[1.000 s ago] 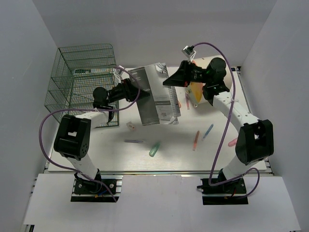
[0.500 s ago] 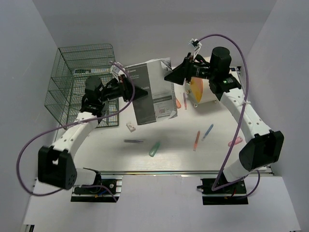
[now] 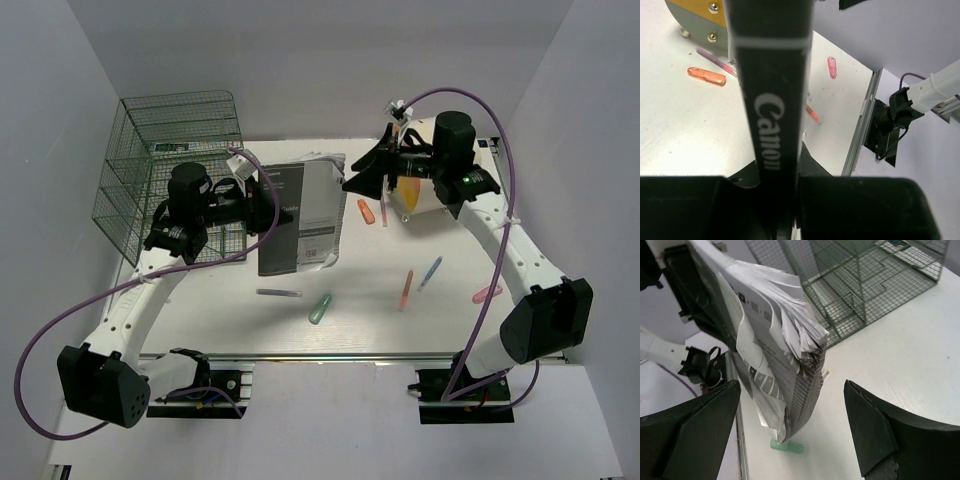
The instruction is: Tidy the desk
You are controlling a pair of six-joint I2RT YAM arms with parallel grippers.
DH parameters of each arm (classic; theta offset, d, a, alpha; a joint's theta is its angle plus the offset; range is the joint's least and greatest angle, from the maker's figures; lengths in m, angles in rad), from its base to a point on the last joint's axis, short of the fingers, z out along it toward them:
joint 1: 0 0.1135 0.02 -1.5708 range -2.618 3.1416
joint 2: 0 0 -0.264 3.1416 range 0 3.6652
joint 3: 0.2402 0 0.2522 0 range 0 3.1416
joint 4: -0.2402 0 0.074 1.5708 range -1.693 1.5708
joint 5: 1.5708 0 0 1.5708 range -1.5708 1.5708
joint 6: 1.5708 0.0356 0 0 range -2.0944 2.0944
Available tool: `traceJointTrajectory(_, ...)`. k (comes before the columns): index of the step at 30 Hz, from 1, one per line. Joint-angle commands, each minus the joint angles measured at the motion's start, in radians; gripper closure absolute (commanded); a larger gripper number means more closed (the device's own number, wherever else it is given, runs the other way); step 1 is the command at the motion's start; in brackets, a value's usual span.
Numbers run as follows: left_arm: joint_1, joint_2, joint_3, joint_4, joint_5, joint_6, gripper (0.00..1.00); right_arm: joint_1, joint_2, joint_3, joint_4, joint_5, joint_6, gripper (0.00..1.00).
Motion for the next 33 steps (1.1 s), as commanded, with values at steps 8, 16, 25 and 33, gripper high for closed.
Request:
traceJointTrajectory(8, -0.007, -0.066, 0.071, 0.002, 0.092, 0.176, 1.0, 0.034, -0.058, -0.147, 0.236, -0.194, -0.166, 0.11)
traceJointTrajectory(16, -0.007, -0.088, 0.04, 0.114, 0.164, 0.095, 1.0, 0.097, -0.032, -0.145, 0.233, -0.133, -0.276, 0.11)
traceJointTrajectory(25, -0.016, -0.098, 0.023, 0.129, 0.157, 0.065, 1.0, 0.123, 0.025, -0.085, 0.282, -0.205, -0.244, 0.21)
traceJointTrajectory(33, -0.016, -0.094, 0.014, 0.101, 0.088, 0.093, 1.0, 0.126, 0.019, -0.11, 0.455, -0.334, -0.115, 0.84)
